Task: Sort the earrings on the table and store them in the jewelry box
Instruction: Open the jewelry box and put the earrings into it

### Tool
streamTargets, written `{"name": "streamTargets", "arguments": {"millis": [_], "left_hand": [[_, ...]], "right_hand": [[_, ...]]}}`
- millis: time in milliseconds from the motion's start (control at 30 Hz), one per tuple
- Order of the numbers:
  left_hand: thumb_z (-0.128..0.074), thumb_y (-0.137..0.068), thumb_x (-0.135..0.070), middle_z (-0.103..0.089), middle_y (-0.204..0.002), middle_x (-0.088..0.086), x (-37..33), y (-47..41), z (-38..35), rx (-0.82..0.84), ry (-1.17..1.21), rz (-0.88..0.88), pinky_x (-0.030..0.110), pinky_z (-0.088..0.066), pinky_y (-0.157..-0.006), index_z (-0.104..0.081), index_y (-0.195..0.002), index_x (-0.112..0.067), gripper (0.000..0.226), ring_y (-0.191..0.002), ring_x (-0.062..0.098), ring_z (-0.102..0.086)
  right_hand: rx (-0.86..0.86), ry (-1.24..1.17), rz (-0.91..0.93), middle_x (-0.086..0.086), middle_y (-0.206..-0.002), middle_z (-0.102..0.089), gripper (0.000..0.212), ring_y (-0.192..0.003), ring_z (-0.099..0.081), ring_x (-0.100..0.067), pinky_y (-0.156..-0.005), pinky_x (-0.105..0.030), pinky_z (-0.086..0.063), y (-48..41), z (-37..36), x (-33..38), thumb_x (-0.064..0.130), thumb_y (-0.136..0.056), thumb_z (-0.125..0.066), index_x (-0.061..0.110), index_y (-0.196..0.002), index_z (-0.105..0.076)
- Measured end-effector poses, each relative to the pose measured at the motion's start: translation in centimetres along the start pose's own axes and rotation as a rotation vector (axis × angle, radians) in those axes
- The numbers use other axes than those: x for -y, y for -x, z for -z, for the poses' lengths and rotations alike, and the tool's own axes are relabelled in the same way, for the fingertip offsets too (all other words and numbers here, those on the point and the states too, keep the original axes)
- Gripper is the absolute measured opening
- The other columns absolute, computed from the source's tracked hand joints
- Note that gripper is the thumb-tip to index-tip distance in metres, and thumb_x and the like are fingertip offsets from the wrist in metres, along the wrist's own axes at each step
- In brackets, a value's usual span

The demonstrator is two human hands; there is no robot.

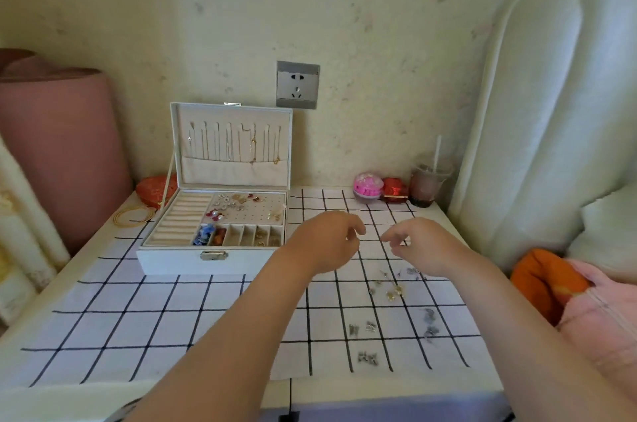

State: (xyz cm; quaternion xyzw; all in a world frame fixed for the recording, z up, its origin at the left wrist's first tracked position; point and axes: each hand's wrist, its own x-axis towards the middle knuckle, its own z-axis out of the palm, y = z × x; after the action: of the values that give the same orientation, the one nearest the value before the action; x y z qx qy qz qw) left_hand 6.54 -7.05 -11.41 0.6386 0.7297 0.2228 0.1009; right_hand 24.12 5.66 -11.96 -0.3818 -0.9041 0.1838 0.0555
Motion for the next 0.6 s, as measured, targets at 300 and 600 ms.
{"name": "streamTargets", "arguments": {"millis": [300, 600], "left_hand": [[-0.06, -0.095, -0.029, -0.063, -0.12, -0.01, -2.4, -2.2, -4.8, 0.191, -0.086, -0.009, 0.032, -0.048, -0.093, -0.067, -0.122, -0.033, 0.028, -0.111, 0.013, -0.056], [-0.06, -0.094, -0.025, -0.067, -0.118, -0.011, -2.3, -3.6, -5.9, 0.204, -0.051, 0.049, 0.033, -0.049, -0.096, -0.072, -0.114, -0.032, 0.024, -0.111, 0.012, -0.058]], "right_hand": [[0.115, -0.057, -0.04, 0.014, -0.097, -0.07, 0.022, -0.095, -0.063, -0.007, -0.088, -0.025, -0.05, 0.7, -0.3, -2.6, 0.023, -0.082, -0.079, 0.03, -0.103, -0.078], [0.036, -0.088, -0.022, 0.017, -0.078, -0.071, 0.015, -0.077, -0.066, -0.003, -0.08, -0.033, -0.059, -0.1, -0.4, -2.3, 0.018, -0.082, -0.07, 0.03, -0.076, -0.077]]}}
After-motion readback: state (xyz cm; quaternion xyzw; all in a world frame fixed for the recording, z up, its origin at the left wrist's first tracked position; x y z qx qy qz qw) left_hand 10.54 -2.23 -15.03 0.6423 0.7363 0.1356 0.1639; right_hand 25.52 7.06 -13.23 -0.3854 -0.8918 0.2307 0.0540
